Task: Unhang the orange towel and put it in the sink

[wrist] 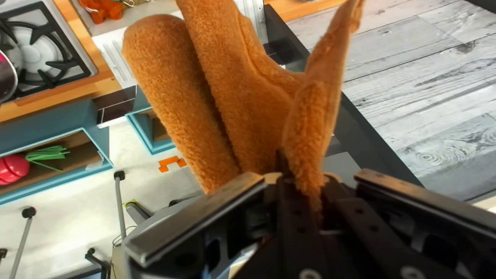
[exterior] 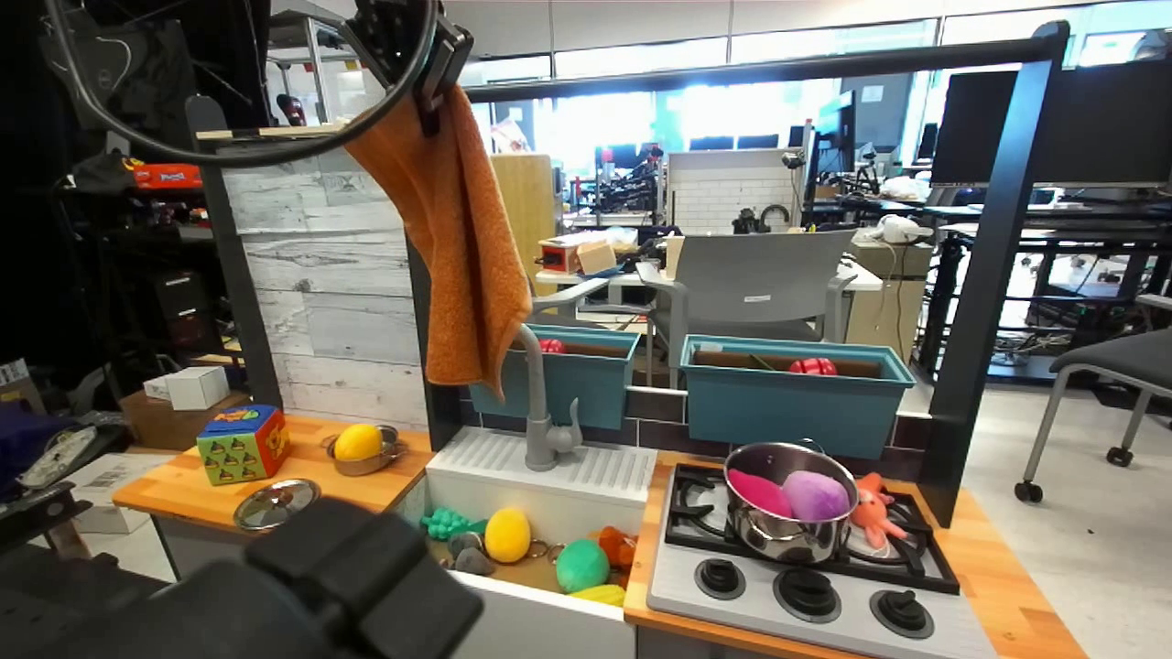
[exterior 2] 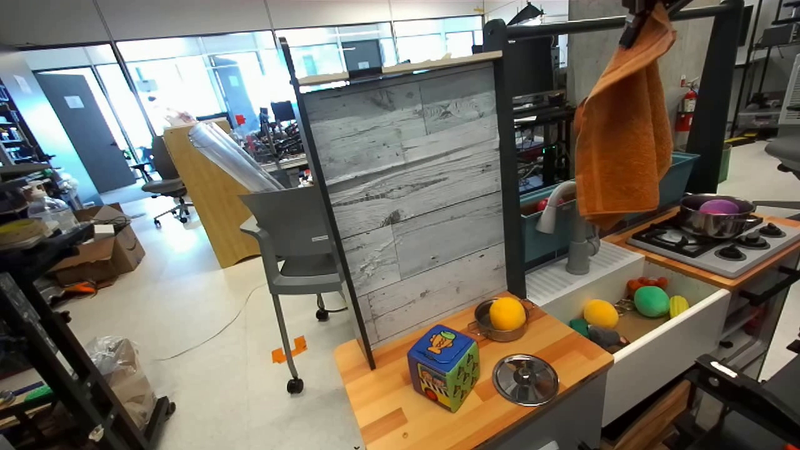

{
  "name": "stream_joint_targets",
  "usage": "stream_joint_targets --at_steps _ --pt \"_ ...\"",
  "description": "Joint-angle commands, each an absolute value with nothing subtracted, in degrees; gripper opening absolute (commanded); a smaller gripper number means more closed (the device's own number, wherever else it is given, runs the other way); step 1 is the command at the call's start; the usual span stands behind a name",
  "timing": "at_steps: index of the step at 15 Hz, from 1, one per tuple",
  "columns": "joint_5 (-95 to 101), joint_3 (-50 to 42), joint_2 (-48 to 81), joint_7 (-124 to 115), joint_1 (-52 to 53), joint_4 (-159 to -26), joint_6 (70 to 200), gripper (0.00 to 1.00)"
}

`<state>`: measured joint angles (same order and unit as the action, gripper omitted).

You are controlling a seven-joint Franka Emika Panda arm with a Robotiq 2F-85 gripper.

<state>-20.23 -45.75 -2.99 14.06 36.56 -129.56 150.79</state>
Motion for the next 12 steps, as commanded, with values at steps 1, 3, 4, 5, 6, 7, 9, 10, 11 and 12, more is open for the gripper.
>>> stream_joint_targets --at_steps 1,3,4,5,6,7,9,10,11,12 --pt "-20.6 -46.8 -1.3 15.6 35.9 -127.3 146.9 0.28" --pt "-21.0 -36.3 -1.1 16.2 24.7 -127.1 145.6 0.35" --pt "-20.8 -34.5 -1.2 16.6 22.5 -127.0 144.8 0.41" --pt "-20.6 -30.4 -1.4 16.9 17.9 -126.8 144.0 0.5" --pt "-20.6 -27.1 -1.6 17.4 14.2 -126.6 143.3 0.56" --pt "-20.7 -24.1 -1.7 17.9 10.7 -126.5 142.8 0.64" --pt "-20.8 -19.8 -1.9 18.5 5.5 -126.1 141.7 0.77" --pt "-20.6 -18.2 -2.0 18.7 3.5 -125.9 141.0 0.86" --pt "-20.8 -16.9 -2.1 18.8 1.9 -125.7 140.2 0.92" --pt "-20.3 -15.9 -2.2 18.6 0.5 -125.7 140.1 0.98"
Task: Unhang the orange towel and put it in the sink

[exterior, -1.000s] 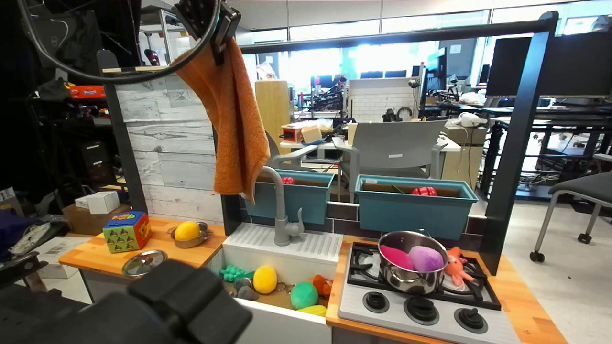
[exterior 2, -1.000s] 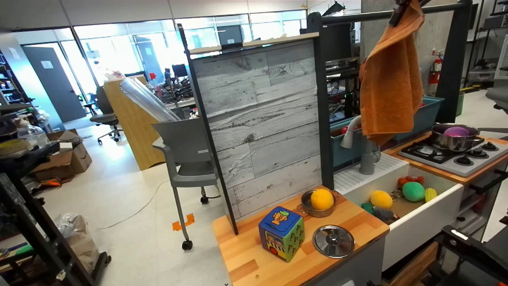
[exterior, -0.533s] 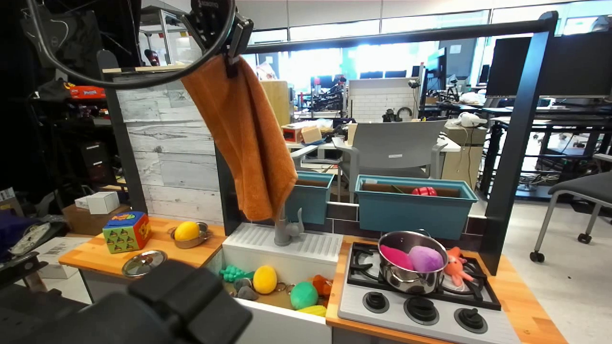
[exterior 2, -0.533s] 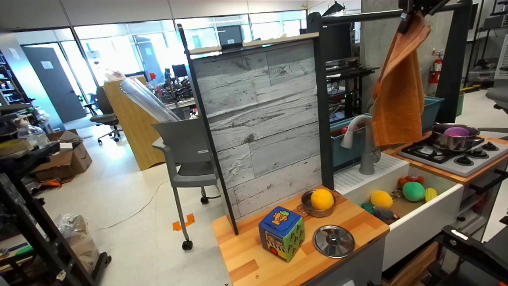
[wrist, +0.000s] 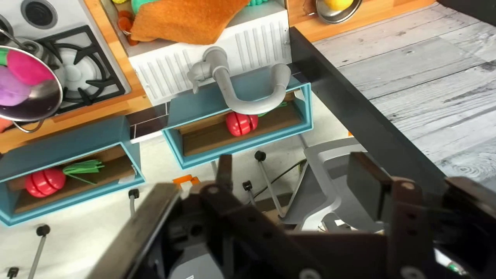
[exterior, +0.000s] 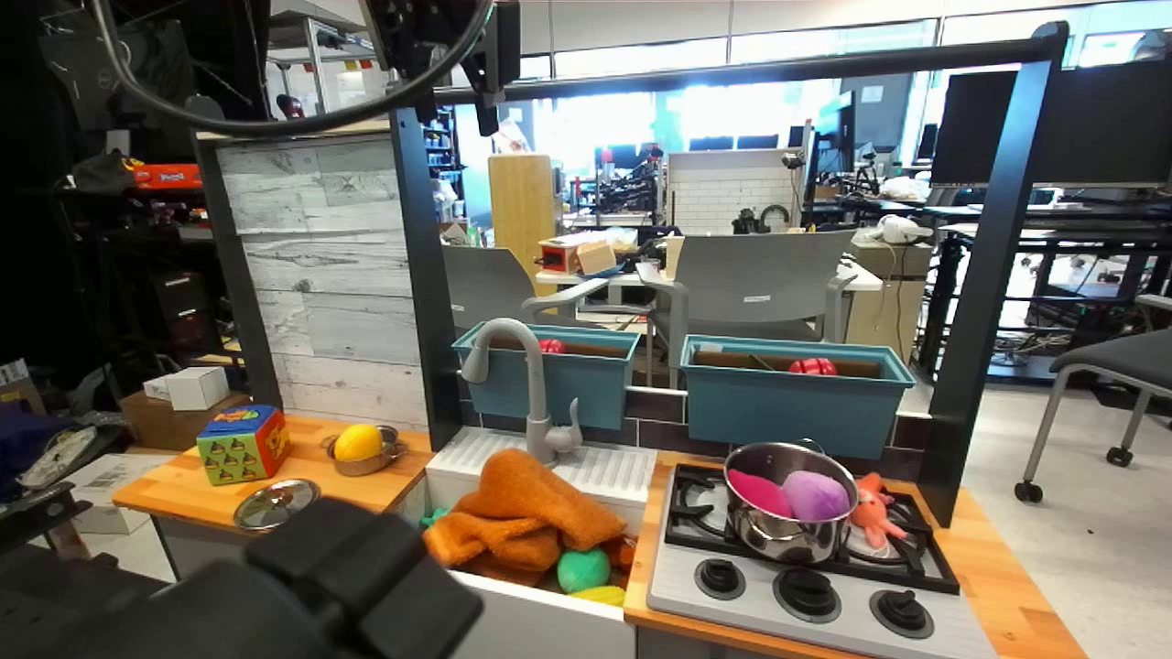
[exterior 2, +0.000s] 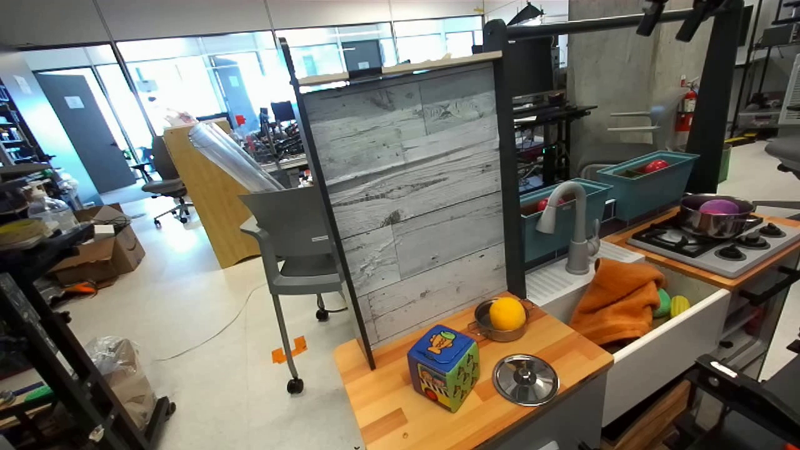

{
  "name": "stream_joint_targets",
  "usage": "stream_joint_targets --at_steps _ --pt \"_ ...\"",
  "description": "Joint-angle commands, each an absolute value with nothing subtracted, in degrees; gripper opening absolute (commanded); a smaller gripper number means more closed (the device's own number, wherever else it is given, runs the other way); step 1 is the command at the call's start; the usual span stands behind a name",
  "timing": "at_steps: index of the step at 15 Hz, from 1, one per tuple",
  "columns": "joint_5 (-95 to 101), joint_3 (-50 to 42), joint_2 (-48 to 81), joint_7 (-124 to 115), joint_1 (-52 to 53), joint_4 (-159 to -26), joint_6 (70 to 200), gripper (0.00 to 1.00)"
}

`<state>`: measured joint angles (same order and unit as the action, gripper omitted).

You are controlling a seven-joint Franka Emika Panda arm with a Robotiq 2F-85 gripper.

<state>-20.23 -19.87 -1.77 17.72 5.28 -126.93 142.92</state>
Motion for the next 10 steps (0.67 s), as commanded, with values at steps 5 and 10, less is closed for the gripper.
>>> stream_joint_targets --at_steps 5,10 --pt "-20.2 -13.6 -1.8 17.9 -1.6 -126.4 142.1 0.99" --pt "-20.2 -13.5 -1.8 17.9 -1.5 -126.4 142.1 0.99"
